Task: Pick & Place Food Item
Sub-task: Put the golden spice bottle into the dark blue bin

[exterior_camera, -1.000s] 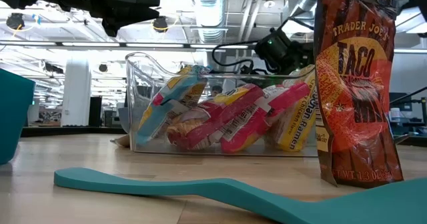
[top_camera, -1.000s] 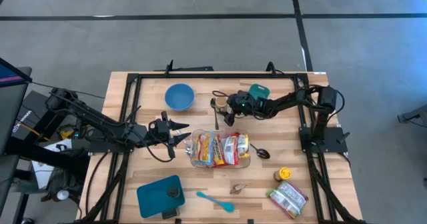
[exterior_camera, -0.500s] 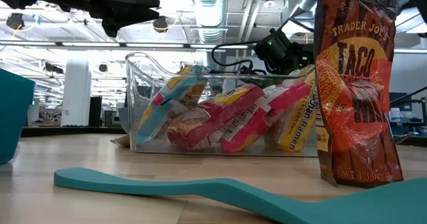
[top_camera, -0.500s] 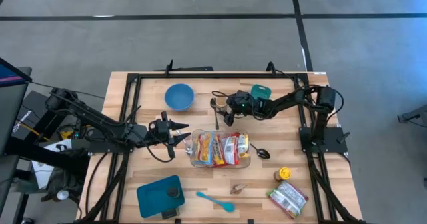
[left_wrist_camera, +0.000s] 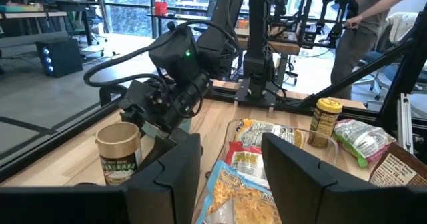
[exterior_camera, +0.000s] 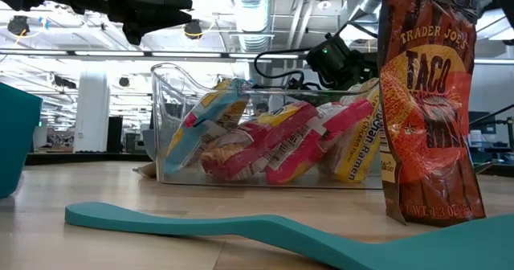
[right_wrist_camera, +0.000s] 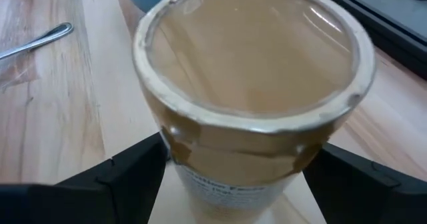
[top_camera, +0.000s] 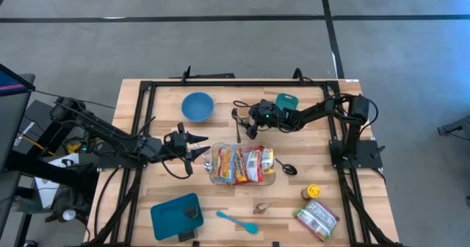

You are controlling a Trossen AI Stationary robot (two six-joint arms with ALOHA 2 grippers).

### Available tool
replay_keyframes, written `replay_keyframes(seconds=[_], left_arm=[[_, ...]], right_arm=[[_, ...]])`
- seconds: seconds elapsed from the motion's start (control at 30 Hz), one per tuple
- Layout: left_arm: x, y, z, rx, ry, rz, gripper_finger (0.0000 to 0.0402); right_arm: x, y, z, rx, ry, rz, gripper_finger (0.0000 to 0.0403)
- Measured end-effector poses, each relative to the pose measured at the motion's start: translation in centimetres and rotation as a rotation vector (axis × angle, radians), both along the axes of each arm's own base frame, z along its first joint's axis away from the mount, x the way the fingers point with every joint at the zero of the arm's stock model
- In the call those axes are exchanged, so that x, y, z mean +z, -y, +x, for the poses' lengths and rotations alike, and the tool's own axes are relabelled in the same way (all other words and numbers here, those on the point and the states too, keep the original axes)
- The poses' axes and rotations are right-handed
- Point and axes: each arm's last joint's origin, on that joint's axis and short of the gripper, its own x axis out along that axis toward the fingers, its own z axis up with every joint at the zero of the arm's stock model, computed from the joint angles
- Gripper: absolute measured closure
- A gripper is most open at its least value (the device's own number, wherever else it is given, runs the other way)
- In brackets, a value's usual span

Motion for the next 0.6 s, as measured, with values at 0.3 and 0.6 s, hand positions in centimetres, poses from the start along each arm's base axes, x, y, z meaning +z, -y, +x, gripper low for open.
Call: replay_keyframes(seconds=[0.3,0.6], left_arm=[[0.00,0.00,0.00,0.000,0.000,0.000,0.0247],[0.00,0.00,0.00,0.000,0.000,0.000,0.0247]], right_arm=[[0.01,-0.35,0.10,-0.021,-0.005,-0.016,0.0079],[0.12,-0.55,0.23,-0.026,0.010,-0.017,0.0079]])
